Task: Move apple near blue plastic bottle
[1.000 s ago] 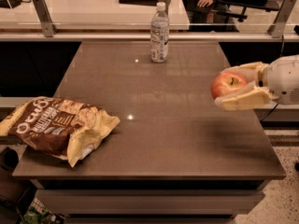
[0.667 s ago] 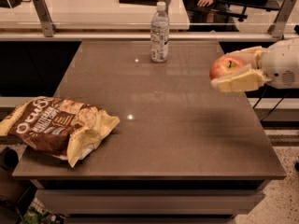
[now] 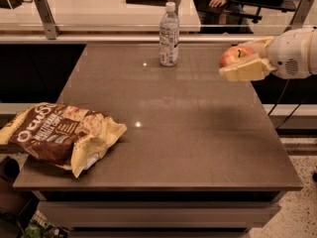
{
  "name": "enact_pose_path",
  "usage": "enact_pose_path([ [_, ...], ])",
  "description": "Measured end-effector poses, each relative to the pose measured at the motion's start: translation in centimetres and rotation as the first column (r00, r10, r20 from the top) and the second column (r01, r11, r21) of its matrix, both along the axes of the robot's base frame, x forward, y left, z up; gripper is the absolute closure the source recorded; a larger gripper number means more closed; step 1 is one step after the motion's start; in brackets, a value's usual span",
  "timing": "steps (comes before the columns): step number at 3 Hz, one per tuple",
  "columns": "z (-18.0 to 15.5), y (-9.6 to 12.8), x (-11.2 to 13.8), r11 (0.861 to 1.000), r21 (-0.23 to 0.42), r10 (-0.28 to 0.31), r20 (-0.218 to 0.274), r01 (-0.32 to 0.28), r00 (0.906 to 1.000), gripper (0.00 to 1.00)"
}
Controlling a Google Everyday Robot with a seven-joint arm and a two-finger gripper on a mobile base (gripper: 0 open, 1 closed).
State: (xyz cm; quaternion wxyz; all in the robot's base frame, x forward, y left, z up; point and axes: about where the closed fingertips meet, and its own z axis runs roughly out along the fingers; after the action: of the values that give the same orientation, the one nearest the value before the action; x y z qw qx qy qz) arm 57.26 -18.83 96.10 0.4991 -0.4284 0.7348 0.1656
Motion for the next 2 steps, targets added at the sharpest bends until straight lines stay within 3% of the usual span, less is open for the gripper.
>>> enact_pose_path([
  [2,1.1,3.1,5.1,1.000,-0.011,0.007,0.052,-0.006,0.9986,1.00],
])
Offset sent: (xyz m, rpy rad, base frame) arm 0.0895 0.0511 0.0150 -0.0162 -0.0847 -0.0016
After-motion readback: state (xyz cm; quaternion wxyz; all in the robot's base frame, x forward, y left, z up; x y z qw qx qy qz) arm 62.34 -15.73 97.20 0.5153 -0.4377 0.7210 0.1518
